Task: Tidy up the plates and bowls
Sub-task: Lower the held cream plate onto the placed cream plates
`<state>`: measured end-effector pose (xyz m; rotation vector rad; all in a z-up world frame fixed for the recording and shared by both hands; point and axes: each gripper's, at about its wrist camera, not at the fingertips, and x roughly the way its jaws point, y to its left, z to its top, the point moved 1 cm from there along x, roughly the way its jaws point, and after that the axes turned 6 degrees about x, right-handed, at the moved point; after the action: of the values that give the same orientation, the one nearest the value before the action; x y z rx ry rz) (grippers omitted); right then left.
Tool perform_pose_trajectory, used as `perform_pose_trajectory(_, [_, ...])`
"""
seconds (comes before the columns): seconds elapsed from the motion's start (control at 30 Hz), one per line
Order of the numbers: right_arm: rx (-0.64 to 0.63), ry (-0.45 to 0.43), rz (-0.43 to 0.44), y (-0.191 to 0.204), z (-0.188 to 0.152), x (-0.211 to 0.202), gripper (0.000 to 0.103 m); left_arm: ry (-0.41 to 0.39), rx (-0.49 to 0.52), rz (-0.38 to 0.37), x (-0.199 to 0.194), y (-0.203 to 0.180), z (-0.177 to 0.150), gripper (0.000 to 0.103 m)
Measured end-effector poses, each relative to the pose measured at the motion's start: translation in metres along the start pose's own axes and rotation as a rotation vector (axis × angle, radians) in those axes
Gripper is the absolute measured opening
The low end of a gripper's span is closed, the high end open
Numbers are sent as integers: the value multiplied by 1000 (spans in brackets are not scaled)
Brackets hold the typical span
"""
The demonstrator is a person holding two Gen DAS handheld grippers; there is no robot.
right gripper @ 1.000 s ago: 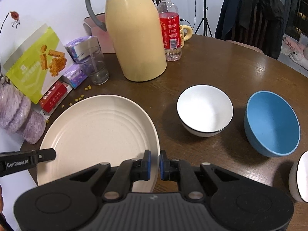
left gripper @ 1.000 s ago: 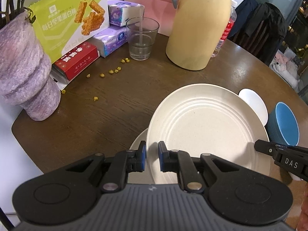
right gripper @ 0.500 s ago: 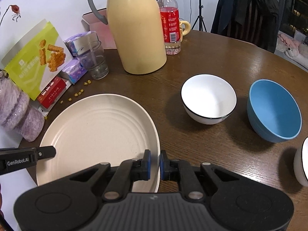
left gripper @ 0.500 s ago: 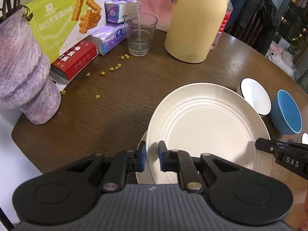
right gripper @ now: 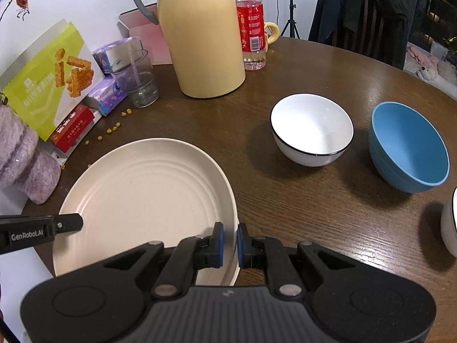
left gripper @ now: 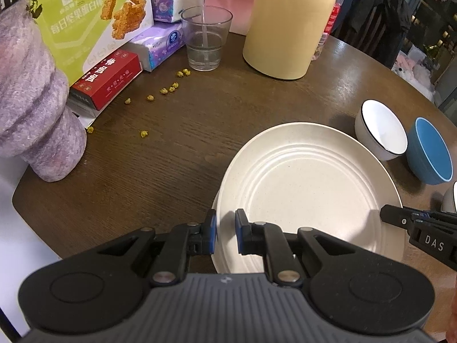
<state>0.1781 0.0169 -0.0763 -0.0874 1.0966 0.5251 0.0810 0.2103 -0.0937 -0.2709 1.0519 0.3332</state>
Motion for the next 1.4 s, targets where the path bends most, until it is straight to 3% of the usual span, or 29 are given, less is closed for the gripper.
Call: perform_pose_trajectory(1.4, [-58,26,-59,11,-24,33,11,27,116,42,39,-5,-13,15])
